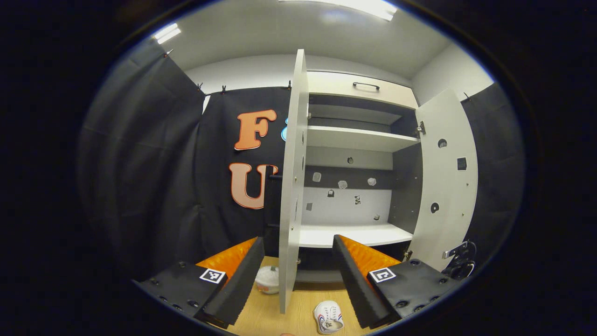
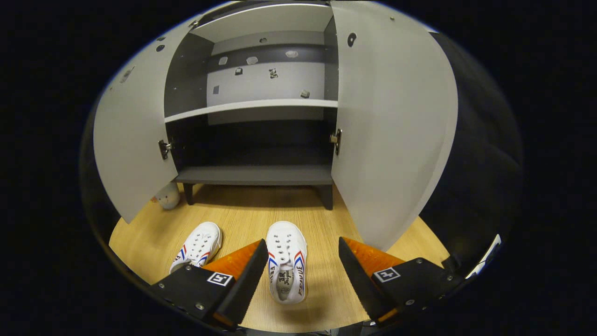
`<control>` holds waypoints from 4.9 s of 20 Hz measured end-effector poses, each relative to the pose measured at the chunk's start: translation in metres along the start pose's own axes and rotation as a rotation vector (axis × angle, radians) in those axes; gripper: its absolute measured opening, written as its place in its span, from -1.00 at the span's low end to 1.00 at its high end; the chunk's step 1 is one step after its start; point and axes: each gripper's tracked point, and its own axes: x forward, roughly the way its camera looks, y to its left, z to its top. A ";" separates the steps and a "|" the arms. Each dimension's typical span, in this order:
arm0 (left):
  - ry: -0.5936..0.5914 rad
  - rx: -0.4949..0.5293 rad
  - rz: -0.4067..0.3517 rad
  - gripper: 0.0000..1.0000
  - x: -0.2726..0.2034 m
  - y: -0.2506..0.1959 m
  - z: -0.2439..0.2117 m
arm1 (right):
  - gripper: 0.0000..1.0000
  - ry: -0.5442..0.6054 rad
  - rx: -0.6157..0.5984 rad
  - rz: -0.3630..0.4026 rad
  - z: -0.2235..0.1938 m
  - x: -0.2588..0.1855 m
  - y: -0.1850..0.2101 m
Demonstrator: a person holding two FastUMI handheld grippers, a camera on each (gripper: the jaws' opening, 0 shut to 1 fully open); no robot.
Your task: Grab one shoe with the right hand and put it into the shoe cabinet, grab the other shoe with the left hand and put it into the shoe cabinet; then close the right door with the right hand and the left door with the left hand.
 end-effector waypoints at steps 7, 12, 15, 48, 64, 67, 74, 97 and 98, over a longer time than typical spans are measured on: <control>0.009 0.044 0.026 0.96 0.000 0.006 -0.004 | 0.56 0.116 -0.018 -0.032 -0.052 0.052 -0.006; 0.022 0.049 0.035 0.92 0.004 0.008 -0.010 | 0.19 0.203 -0.003 -0.025 -0.078 0.073 -0.005; 0.029 0.047 0.040 0.89 0.006 0.010 -0.013 | -0.07 0.247 -0.011 -0.009 -0.092 0.081 -0.001; 0.026 0.002 0.027 0.96 0.009 0.015 -0.028 | -1.00 -0.058 0.037 0.124 0.177 -0.058 0.053; 0.029 0.007 0.055 0.92 0.010 0.028 -0.038 | -1.00 -0.165 0.043 0.094 0.288 -0.163 0.002; 0.024 0.016 0.065 0.92 0.011 0.031 -0.037 | -1.00 -0.147 0.063 0.083 0.313 -0.125 0.007; 0.037 0.024 0.088 0.92 0.014 0.040 -0.043 | -1.00 -0.049 0.146 0.065 0.322 -0.046 0.009; 0.075 0.013 0.041 0.92 0.012 0.012 -0.067 | 0.30 -0.374 0.061 0.075 0.308 -0.234 -0.030; 0.078 0.013 0.040 0.96 0.012 0.011 -0.069 | 0.39 -0.396 0.048 0.070 0.306 -0.247 -0.034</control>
